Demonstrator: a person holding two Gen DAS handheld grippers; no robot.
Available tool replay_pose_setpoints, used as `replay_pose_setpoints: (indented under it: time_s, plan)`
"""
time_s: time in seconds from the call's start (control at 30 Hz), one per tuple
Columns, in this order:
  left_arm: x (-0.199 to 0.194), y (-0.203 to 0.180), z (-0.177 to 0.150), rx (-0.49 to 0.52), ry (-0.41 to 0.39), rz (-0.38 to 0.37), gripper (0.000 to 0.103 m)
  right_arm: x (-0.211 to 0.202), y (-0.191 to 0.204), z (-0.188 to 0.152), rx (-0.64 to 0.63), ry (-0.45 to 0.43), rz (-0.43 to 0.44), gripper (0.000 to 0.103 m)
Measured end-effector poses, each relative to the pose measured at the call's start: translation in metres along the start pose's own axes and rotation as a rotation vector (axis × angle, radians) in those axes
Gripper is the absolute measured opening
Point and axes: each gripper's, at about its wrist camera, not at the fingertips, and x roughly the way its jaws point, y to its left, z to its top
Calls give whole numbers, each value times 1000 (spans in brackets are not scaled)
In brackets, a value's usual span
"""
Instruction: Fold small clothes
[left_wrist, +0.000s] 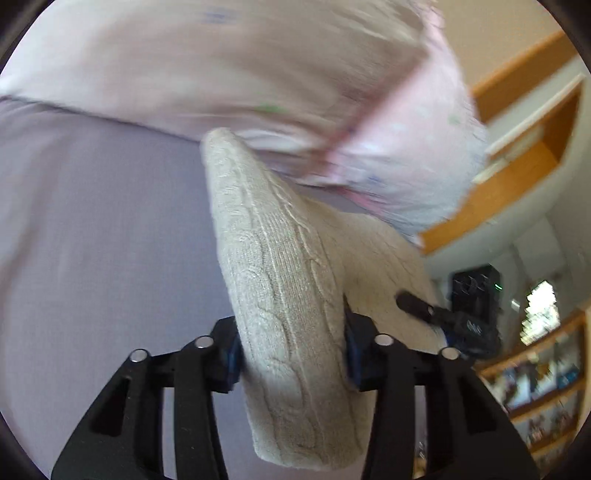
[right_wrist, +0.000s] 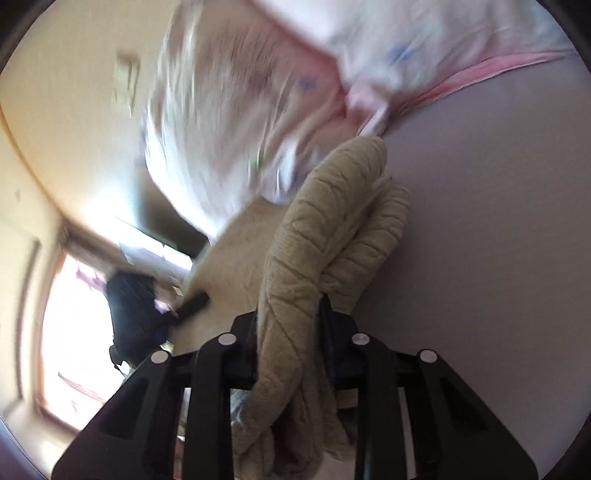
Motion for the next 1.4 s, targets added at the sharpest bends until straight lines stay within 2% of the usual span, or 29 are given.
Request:
replay_pose_setpoints:
  time_s: [0.03, 0.07, 0.13, 0.2, 0.23, 0.27, 0.3, 0.37, 0.43, 0.47, 0.5, 0.53, 0.57, 0.6, 0.63, 0.7, 0.73, 0.77, 0.8, 0.83, 0.9, 0.93, 1.0, 1.1, 1.2, 1.3, 1.4]
  plan:
    - [3, 7, 0, -6, 9, 60, 56, 12, 3, -3, -13, 12, -38, 32]
    - [3, 14, -2, -5, 10, 113, 69, 23, 5, -6, -18, 18, -88, 45]
    - [-12, 10, -4, 15, -32, 128, 70, 19, 12, -8, -24, -2, -165, 52]
    - [-37, -5, -5, 83, -123, 168, 70, -4, 23, -10, -43, -94, -229, 55]
    - [-47, -13, -6, 113, -157, 154, 70, -19, 31, -12, -59, -155, -221, 58]
    - [-55, -22, -8, 137, -179, 119, 70, -30, 39, -14, -66, -189, -155, 67]
    - [-59, -35, -9, 160, -178, 48, 71, -34, 47, -16, -67, -188, -60, 73]
    - [-51, -48, -12, 178, -140, -36, 80, -30, 56, -20, -69, -146, 61, 76]
    - [-21, -57, -16, 178, -47, -73, 85, -3, 54, -23, -19, -66, 113, 78]
    - [-7, -56, -17, 167, -10, -62, 85, 10, 45, -25, 23, -42, 74, 77]
    - [11, -53, -19, 157, 20, -28, 85, 19, 33, -25, 60, -22, 19, 68]
    - [14, -58, -22, 191, -20, -3, 85, 29, 19, -26, 95, -31, 13, 63]
    - [14, -64, -23, 218, -24, 25, 85, 25, 13, -27, 112, -63, 25, 54]
    - [10, -72, -26, 241, -12, 56, 84, 22, 12, -29, 133, -57, 17, 53]
    - [2, -77, -30, 262, -18, 59, 84, 11, 19, -33, 129, -66, 2, 55]
    - [-23, -81, -43, 321, -50, 88, 85, -9, 33, -42, 55, -117, -60, 91]
    - [-32, -82, -52, 346, -60, 148, 88, -27, 47, -56, -16, -169, -96, 95]
    - [-36, -81, -57, 355, -66, 202, 98, -40, 59, -72, -74, -204, -138, 100]
    - [-44, -77, -68, 370, -82, 287, 102, -39, 71, -83, -108, -220, -189, 101]
    - [-50, -73, -78, 380, -90, 337, 102, -43, 84, -100, -138, -246, -329, 101]
    - [-50, -65, -91, 371, -58, 404, 102, -40, 92, -113, -169, -237, -494, 101]
    - [-50, -61, -95, 357, -44, 413, 102, -33, 97, -122, -208, -209, -561, 101]
    - [-50, -51, -105, 355, -21, 451, 102, -19, 100, -141, -271, -162, -607, 101]
    - [-36, -44, -111, 373, 10, 583, 102, 4, 100, -162, -307, -107, -644, 101]
    - [-31, -35, -111, 356, 38, 571, 102, 28, 96, -172, -310, -55, -745, 101]
    - [-27, -29, -114, 352, 60, 572, 102, 40, 92, -176, -281, -35, -746, 101]
    - [-24, -25, -115, 354, 40, 558, 102, 46, 88, -178, -269, -25, -810, 101]
